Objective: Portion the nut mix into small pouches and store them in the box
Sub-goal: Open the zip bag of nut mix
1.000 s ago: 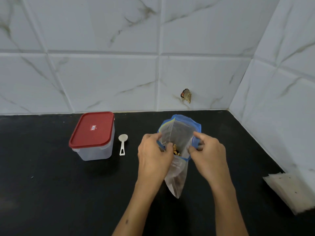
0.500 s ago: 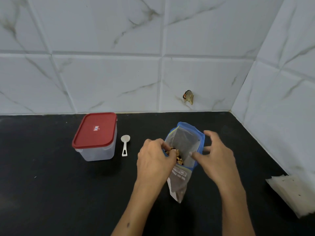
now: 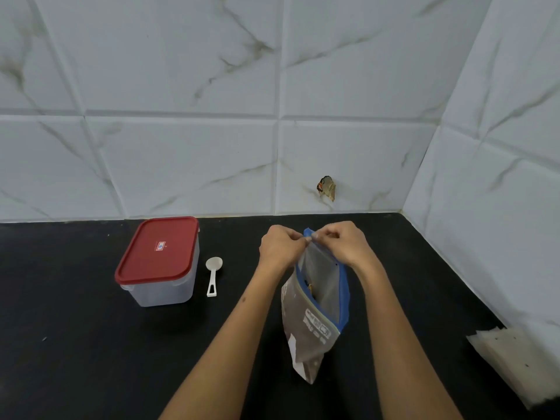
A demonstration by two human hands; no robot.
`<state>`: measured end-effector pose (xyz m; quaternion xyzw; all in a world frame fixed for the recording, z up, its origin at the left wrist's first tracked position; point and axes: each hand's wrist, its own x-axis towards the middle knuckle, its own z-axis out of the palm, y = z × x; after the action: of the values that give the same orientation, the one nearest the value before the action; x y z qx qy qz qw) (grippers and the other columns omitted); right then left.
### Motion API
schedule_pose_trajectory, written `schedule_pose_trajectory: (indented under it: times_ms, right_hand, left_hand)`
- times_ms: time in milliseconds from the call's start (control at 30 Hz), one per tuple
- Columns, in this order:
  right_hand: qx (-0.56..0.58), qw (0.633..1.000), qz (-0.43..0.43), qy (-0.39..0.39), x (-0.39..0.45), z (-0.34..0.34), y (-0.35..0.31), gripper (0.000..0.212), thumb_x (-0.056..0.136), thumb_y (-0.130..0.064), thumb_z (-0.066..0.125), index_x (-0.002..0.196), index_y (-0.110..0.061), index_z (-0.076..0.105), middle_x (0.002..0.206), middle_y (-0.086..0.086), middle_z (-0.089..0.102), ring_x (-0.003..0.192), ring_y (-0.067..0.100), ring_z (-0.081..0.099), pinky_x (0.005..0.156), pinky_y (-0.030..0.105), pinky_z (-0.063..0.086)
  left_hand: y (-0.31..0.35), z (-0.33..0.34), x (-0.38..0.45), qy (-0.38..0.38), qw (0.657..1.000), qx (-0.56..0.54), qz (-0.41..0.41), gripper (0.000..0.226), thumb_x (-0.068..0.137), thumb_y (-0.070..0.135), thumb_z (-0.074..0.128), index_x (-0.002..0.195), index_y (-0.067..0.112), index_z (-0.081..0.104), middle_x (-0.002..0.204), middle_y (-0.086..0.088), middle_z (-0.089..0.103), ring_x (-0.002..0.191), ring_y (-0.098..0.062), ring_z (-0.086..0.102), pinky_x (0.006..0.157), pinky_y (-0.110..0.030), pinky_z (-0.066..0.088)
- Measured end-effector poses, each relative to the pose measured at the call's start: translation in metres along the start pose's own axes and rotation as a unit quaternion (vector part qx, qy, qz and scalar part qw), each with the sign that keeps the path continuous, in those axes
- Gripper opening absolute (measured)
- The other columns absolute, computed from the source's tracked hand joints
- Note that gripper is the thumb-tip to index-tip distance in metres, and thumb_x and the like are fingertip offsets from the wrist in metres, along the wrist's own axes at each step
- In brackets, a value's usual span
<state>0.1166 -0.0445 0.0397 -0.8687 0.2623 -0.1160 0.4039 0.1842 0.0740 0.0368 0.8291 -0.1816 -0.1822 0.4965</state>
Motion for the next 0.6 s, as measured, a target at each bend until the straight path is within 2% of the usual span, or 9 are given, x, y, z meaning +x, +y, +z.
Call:
schedule_pose_trajectory:
  times_ms: [67, 133, 200, 300, 367, 433, 533, 600]
  right_hand:
    - [0.002, 1.0, 0.016, -0.011, 0.004, -0.002, 0.003, 0.024, 0.095, -0.022, 0.054, 0.078, -0.012, 0.069, 0.074, 0.0, 0.061, 0.075, 0.015, 0.058, 0.068, 0.028, 0.044]
    - [0.06, 0.996, 0.059, -0.03, 0.007, -0.005, 0.003, 0.03, 0.095, -0.019, 0.053, 0.068, -0.009, 0.06, 0.067, 0.005, 0.055, 0.068, 0.016, 0.053, 0.07, 0.03, 0.042]
    - [0.158, 0.976, 0.135, -0.06, 0.01, -0.008, 0.0, 0.021, 0.095, -0.017, 0.055, 0.078, -0.008, 0.063, 0.075, 0.009, 0.062, 0.072, 0.016, 0.059, 0.073, 0.029, 0.047]
    - [0.296, 0.915, 0.234, -0.145, 0.017, -0.006, 0.004, 0.017, 0.096, -0.016, 0.051, 0.087, -0.006, 0.063, 0.073, 0.008, 0.064, 0.065, 0.017, 0.061, 0.065, 0.03, 0.049]
    - [0.346, 0.885, 0.251, -0.184, 0.022, -0.001, 0.013, 0.022, 0.093, -0.018, 0.051, 0.083, -0.005, 0.065, 0.071, 0.009, 0.063, 0.064, 0.019, 0.061, 0.072, 0.033, 0.049]
    - [0.38, 0.867, 0.257, -0.192, 0.025, 0.006, 0.02, 0.022, 0.092, -0.018, 0.053, 0.083, -0.004, 0.066, 0.073, 0.009, 0.063, 0.066, 0.02, 0.061, 0.075, 0.035, 0.05]
    - [0.431, 0.842, 0.268, -0.182, 0.021, 0.014, 0.025, 0.023, 0.094, -0.018, 0.052, 0.083, -0.002, 0.066, 0.068, 0.009, 0.064, 0.058, 0.018, 0.063, 0.061, 0.03, 0.055]
    - [0.441, 0.84, 0.262, -0.178, 0.02, 0.017, 0.027, 0.02, 0.093, -0.018, 0.057, 0.086, -0.001, 0.065, 0.07, 0.009, 0.062, 0.061, 0.018, 0.062, 0.062, 0.029, 0.055]
  left_hand:
    - [-0.001, -0.004, 0.006, -0.036, 0.998, -0.052, -0.029, 0.015, 0.09, 0.027, 0.065, 0.089, 0.015, 0.074, 0.088, -0.007, 0.069, 0.081, -0.019, 0.064, 0.077, -0.039, 0.059]
    - [-0.003, -0.008, 0.013, -0.068, 0.989, -0.106, -0.071, 0.016, 0.092, 0.023, 0.062, 0.086, 0.011, 0.071, 0.077, -0.007, 0.064, 0.069, -0.017, 0.061, 0.064, -0.031, 0.055]
    - [-0.004, -0.012, 0.018, -0.119, 0.964, -0.188, -0.149, 0.015, 0.095, 0.018, 0.057, 0.091, 0.006, 0.066, 0.075, -0.008, 0.062, 0.064, -0.017, 0.059, 0.06, -0.03, 0.052]
    - [-0.01, -0.014, 0.026, -0.199, 0.913, -0.271, -0.232, 0.021, 0.097, 0.015, 0.045, 0.086, 0.007, 0.061, 0.078, -0.01, 0.061, 0.066, -0.021, 0.06, 0.065, -0.034, 0.051]
    - [-0.014, -0.012, 0.029, -0.204, 0.902, -0.285, -0.253, 0.024, 0.092, 0.014, 0.043, 0.076, 0.008, 0.06, 0.07, -0.008, 0.06, 0.061, -0.02, 0.059, 0.068, -0.031, 0.051]
    - [-0.017, -0.008, 0.029, -0.183, 0.897, -0.301, -0.269, 0.024, 0.088, 0.011, 0.041, 0.069, 0.009, 0.056, 0.059, -0.004, 0.057, 0.051, -0.017, 0.056, 0.063, -0.028, 0.048]
    - [-0.022, -0.001, 0.028, -0.173, 0.896, -0.307, -0.27, 0.027, 0.089, 0.012, 0.041, 0.066, 0.009, 0.055, 0.065, -0.007, 0.055, 0.057, -0.019, 0.053, 0.064, -0.032, 0.048]
    - [-0.025, 0.001, 0.027, -0.157, 0.9, -0.307, -0.266, 0.029, 0.094, 0.011, 0.042, 0.071, 0.007, 0.058, 0.066, -0.008, 0.058, 0.06, -0.02, 0.055, 0.064, -0.034, 0.049]
